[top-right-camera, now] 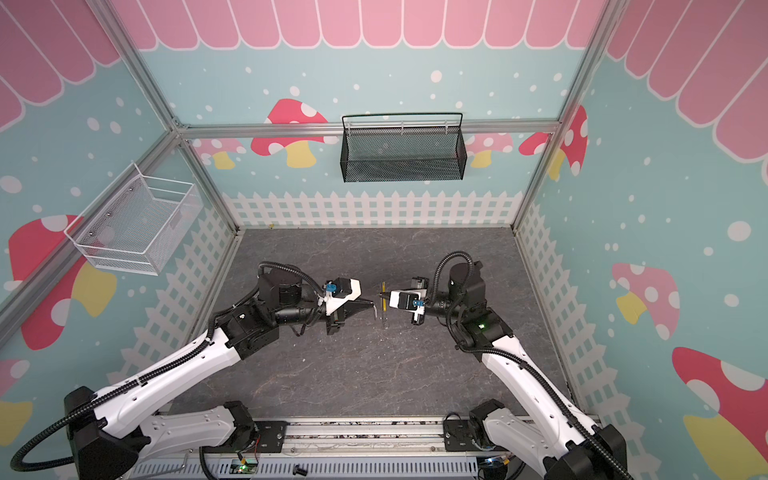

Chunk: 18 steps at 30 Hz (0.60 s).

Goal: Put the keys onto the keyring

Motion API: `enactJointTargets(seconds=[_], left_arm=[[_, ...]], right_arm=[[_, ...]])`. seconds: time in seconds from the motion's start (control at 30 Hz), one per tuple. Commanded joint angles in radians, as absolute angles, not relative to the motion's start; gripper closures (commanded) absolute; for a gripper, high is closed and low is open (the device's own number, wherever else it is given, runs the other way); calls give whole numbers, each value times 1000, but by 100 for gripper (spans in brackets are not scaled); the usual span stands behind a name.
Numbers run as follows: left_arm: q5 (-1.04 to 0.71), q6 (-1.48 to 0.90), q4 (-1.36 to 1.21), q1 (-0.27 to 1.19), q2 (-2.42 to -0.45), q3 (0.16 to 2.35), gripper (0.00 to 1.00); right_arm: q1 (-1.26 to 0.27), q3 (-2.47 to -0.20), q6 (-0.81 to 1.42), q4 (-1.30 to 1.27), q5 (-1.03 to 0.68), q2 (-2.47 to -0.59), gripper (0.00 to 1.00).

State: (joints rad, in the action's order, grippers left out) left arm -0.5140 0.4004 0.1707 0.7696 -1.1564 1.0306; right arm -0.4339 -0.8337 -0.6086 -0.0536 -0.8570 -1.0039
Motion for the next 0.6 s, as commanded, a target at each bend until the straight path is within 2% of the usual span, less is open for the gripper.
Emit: enactJointTargets(seconds=[0.0, 0.57], left_arm=[[-461, 407, 137, 783, -1162, 1060, 100], [-417, 407, 135, 794, -1199, 1082, 100]], right_arm=[[-444, -827, -608, -74, -879, -989, 100], [-445, -818, -637, -58, -901, -983, 100]])
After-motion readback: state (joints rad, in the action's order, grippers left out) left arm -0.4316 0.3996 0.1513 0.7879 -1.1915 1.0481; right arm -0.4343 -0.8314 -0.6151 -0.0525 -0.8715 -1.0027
